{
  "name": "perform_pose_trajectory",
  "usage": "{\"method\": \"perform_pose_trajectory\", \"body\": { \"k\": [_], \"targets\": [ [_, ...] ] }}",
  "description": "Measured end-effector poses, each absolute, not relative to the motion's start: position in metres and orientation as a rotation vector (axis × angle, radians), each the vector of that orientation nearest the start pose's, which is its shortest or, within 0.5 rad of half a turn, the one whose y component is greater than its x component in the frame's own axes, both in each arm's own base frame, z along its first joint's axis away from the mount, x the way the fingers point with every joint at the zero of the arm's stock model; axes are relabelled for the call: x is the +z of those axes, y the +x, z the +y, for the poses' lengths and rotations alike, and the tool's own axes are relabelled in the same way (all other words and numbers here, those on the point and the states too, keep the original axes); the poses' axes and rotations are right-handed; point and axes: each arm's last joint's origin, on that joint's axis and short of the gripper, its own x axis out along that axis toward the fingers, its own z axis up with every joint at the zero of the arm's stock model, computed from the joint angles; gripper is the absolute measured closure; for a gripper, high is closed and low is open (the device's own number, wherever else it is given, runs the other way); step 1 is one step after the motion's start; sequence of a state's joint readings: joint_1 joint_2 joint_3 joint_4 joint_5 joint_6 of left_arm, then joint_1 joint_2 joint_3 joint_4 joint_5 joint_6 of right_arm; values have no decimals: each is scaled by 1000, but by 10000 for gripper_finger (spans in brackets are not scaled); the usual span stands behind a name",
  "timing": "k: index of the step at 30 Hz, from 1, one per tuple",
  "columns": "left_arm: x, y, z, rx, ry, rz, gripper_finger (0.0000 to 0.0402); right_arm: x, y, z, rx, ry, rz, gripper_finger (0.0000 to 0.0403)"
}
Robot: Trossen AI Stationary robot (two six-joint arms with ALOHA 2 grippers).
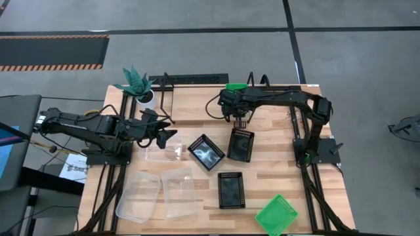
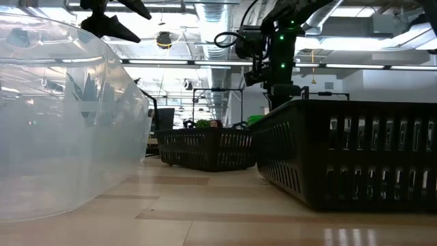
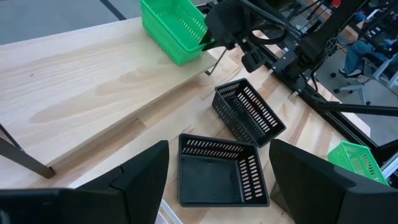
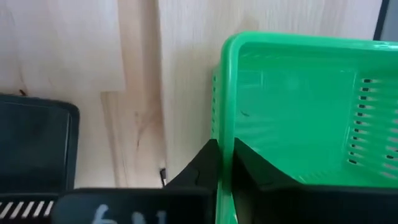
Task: Stack baskets on shelf by color
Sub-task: Stack the top green bin on top of the green bin on the shelf, then stack the green bin on top of the stacked green bins on the shelf
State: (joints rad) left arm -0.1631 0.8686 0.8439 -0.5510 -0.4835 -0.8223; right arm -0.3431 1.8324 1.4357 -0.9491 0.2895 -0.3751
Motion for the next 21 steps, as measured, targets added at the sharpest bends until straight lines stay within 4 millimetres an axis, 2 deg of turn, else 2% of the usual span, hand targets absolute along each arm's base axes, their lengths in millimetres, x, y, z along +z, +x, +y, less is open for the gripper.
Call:
{"method": "perform_pose_trajectory", "body": {
  "k": [12, 17, 21],
  "targets": [
    [308, 174, -15, 510, -603, 386, 136, 230, 335, -128, -302, -250, 1421, 227],
    [308, 174, -16, 492, -603, 397, 136, 253, 330, -124, -334, -247, 1344, 209],
    [308, 174, -16, 485, -605, 401, 136, 288, 321, -116, -408, -144, 1237, 210]
  ]
}}
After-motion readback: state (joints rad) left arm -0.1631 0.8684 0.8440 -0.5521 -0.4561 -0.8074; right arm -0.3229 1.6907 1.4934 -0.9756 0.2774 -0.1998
